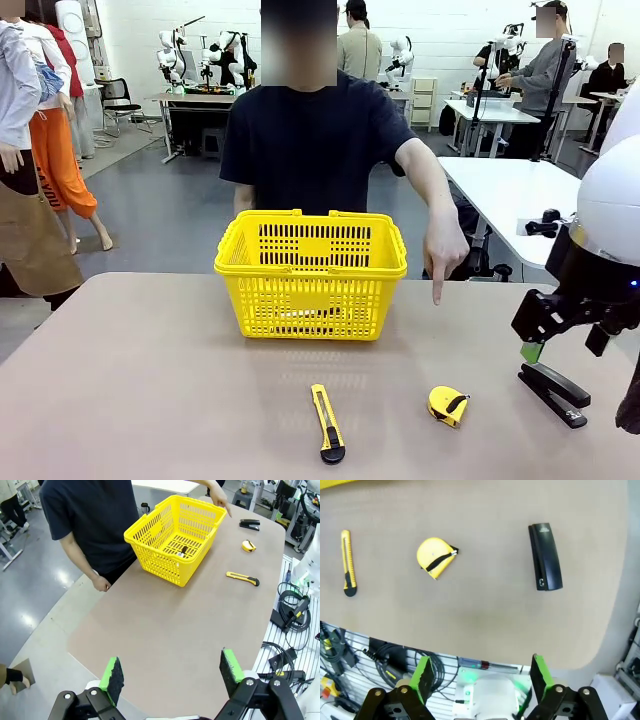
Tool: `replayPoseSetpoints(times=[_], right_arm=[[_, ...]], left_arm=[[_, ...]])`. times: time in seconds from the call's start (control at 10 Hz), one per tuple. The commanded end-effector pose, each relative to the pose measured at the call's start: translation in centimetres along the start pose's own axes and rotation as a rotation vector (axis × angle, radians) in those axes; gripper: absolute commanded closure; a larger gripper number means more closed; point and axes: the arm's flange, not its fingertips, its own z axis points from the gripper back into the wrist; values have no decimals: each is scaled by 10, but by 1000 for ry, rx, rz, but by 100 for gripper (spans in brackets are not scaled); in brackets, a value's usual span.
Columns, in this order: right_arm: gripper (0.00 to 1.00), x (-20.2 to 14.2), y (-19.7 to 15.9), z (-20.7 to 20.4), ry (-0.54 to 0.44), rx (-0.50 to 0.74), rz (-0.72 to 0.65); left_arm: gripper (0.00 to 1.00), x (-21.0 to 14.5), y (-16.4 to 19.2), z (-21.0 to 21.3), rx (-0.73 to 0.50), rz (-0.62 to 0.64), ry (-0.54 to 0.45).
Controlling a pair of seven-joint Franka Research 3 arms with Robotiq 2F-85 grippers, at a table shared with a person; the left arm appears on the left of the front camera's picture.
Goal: Place the items the person wants into the basket.
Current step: Pick up the item the person points to and place it in the Market Basket.
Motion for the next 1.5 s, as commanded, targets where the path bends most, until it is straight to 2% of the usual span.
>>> replayPoseSetpoints(times=[0.0,0.6,0.7,0.9,1.1,1.4], right_arm=[[0,-5,-1,5,-1,-7,-6],[0,-2,-1,5,-11,4,0],[0,11,27,-10,73,-21,65],[0,30,66,-30,42,-135,236],[0,48,86,-55,54,-166,335],[0,59,96,-86,118,-152,493]], left_arm=[[0,-1,1,1,8,-10,-12],[0,-1,1,1,8,-10,-12],[0,-1,1,1,8,-10,-12],[0,-1,1,1,8,-10,-12],[0,-1,1,1,8,-10,-12],[0,-1,1,1,8,-10,-12]])
